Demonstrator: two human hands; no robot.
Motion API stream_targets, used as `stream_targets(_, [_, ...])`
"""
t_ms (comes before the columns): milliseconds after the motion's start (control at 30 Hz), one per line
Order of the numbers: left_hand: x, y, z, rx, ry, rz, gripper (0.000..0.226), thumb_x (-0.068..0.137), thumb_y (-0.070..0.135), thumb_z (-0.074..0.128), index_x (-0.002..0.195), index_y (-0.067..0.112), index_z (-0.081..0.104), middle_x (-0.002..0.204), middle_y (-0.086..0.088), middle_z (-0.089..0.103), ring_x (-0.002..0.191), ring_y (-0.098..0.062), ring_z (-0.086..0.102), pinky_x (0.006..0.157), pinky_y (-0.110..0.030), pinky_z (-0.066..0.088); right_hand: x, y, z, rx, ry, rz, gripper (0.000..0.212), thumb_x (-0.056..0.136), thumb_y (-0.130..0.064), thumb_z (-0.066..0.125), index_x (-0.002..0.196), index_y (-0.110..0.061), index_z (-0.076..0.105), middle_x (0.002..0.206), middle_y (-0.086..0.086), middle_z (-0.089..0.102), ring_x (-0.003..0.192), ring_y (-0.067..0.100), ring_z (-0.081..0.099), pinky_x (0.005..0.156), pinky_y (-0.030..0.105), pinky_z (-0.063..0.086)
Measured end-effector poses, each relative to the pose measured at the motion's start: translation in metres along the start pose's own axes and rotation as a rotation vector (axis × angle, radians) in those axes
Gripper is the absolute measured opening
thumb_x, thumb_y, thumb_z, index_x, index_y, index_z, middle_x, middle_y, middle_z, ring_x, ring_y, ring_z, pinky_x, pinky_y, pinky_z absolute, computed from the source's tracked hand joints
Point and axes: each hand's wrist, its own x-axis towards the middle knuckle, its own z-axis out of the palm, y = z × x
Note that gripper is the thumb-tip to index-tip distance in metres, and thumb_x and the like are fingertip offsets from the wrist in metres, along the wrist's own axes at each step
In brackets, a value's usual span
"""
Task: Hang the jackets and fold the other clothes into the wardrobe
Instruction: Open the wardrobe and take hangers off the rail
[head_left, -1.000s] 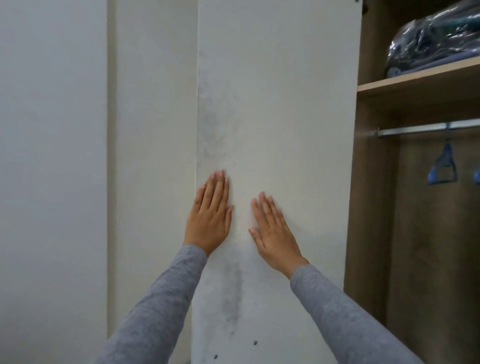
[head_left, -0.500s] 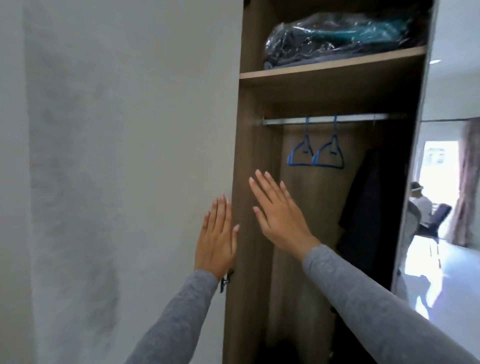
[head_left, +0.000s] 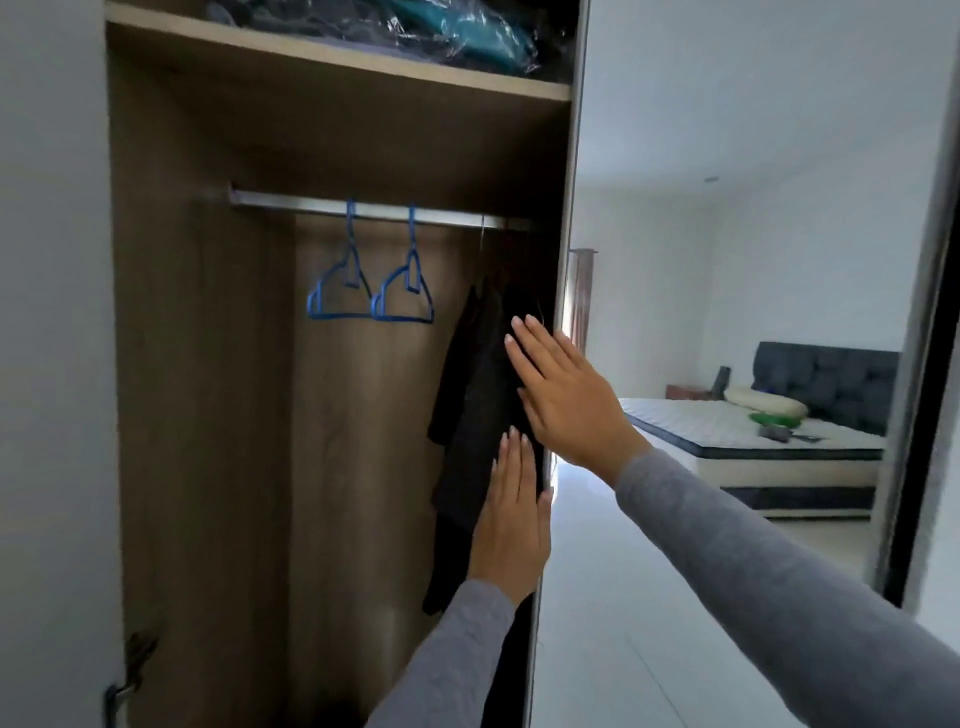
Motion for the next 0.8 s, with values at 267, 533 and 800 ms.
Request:
stream_targets(267, [0.013, 0.016, 0.056, -0.328, 0.046, -0.136, 0.068, 0.098, 0.054, 0.009, 0.149, 0.010, 0.022, 0.156, -0.001, 0.022, 0.143, -0.009, 0.019, 0.116, -0.029, 0.023, 0.002, 0.019, 0.012, -0.413, -0.040, -0.029, 0.044, 0.093, -0.023, 0.035, 0.123, -0.004, 0.061, 0.128, 0.015, 0.060, 0.129, 0.030, 0.048, 0.116, 0.038, 0.014])
stream_targets(533, [-0.005, 0.036, 0.041, -0.433, 0.030, -0.185, 0.077, 0.092, 0.061, 0.004, 0.149, 0.012, 0.020, 0.155, 0.002, 0.021, 0.142, -0.007, 0.021, 0.115, -0.023, 0.020, -0.017, 0.006, -0.006, -0.505, -0.100, 0.014, 0.045, 0.086, -0.022, 0.035, 0.104, 0.002, 0.069, 0.111, 0.017, 0.067, 0.119, 0.032, 0.055, 0.113, 0.042, 0.025])
stream_targets(800, [-0.041, 0.089, 0.002, -0.487, -0.011, -0.085, 0.056, 0.101, 0.035, 0.019, 0.144, 0.000, 0.027, 0.148, -0.015, 0.035, 0.136, -0.016, 0.032, 0.112, -0.017, 0.021, -0.060, 0.003, -0.085, -0.498, -0.071, 0.001, 0.039, 0.088, -0.020, 0.043, 0.112, 0.001, 0.065, 0.133, 0.019, 0.055, 0.132, 0.030, 0.044, 0.113, 0.040, 0.023])
